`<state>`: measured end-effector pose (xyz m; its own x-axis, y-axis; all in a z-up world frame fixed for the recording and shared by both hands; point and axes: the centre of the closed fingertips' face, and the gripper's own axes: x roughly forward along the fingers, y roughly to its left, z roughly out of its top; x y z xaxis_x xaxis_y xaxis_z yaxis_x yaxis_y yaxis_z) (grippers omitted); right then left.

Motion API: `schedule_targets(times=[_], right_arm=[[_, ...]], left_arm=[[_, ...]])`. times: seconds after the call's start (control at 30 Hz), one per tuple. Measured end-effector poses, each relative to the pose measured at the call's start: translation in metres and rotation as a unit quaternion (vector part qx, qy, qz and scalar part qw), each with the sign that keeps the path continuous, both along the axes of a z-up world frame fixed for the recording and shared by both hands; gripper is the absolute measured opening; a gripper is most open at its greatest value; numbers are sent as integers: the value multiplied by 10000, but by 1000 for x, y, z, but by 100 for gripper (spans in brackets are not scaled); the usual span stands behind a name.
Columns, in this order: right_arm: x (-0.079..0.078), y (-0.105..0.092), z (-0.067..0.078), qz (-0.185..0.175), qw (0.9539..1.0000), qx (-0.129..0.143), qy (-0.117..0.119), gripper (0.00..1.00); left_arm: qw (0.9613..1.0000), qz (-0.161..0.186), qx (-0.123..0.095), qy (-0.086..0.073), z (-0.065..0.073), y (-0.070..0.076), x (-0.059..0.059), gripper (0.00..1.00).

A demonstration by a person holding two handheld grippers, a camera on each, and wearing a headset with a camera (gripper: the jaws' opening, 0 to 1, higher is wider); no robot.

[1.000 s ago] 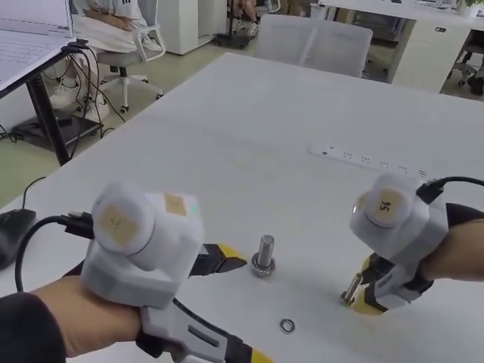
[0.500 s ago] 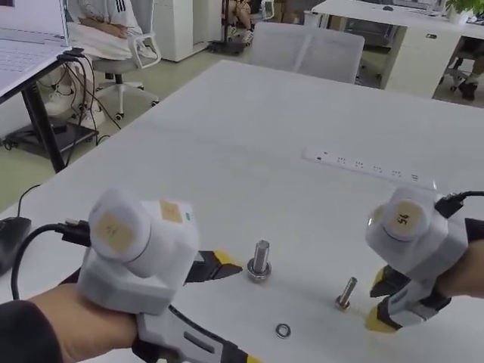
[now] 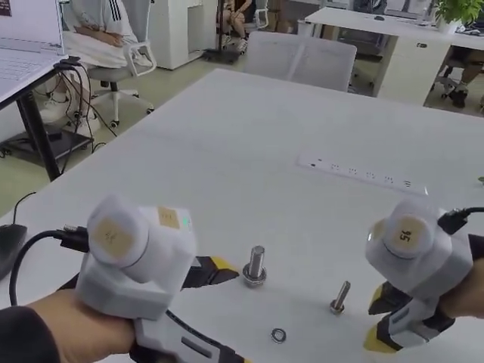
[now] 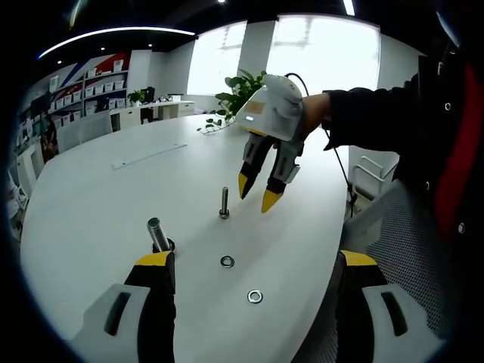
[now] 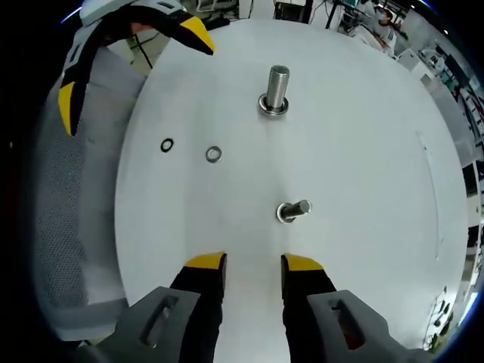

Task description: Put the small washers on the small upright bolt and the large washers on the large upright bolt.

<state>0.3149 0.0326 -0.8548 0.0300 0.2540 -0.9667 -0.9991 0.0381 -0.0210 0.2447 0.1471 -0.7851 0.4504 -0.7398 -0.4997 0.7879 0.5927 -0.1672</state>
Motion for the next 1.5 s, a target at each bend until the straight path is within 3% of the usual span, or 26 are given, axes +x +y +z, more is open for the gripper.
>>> schedule_targets(times=[0.43,0.67,1.07,1.5], right_arm=[[-36,30,0,393,9991,88,131,30],[-44,51,0,604,9979,134,169,30],[-43,84,1,843,9961,238,82,28],[-38,98,-11,1003,9949,100,82,26]], left_arm=[[10000,4,16,-27,1,1,-1,88],[10000,27,9,-62,2,2,-1,88],[9999,40,-9,-100,4,2,-2,88],[9999,54,-37,-130,6,3,-1,87]])
